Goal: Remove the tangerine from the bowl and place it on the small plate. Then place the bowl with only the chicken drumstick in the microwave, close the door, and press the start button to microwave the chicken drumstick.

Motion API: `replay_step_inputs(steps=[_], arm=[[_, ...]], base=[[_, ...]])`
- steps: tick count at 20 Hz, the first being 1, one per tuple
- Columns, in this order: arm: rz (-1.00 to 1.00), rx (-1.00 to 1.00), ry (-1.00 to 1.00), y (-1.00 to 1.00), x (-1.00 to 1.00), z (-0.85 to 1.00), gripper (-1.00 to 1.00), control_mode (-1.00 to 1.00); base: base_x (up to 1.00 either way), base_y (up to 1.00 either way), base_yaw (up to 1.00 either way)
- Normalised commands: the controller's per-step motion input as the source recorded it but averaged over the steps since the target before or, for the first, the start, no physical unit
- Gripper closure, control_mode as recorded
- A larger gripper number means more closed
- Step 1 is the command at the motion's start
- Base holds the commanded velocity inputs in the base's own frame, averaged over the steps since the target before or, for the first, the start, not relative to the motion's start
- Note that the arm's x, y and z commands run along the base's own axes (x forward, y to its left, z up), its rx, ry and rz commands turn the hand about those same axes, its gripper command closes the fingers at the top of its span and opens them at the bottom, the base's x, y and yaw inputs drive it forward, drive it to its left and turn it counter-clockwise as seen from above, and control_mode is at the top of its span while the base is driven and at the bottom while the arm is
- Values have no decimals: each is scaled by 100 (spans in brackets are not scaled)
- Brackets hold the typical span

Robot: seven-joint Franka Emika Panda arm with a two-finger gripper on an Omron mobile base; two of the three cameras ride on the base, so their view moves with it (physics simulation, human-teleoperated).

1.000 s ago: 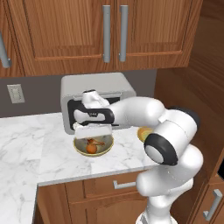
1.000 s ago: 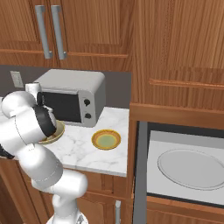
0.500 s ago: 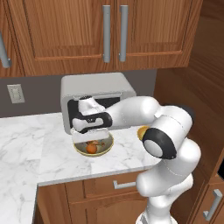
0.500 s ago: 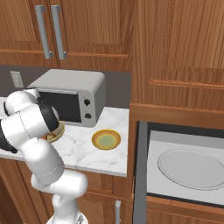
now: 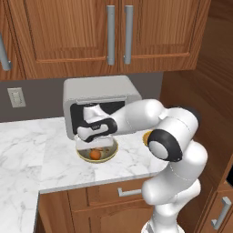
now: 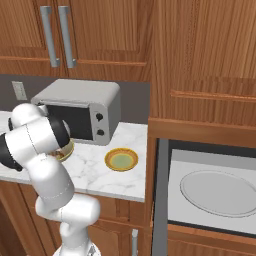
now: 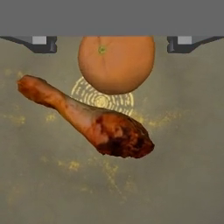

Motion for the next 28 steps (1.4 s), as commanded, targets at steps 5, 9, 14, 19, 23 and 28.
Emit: replay_step_inputs(steps=[5, 9, 14, 19, 23, 28], arm=[[0, 3, -3, -11, 0, -17, -100, -100], [0, 2, -2, -9, -2, -15, -100, -100], [0, 0, 0, -2, -19, -19, 100, -100], [0, 2, -3, 0, -27, -1, 100, -100], [0, 2, -17, -13, -32, 70, 100, -100], [0, 3, -20, -49, -32, 100, 100, -100]], base=[[0, 0, 0], [0, 0, 0], [0, 0, 0], [0, 0, 0], [0, 0, 0], [0, 0, 0]])
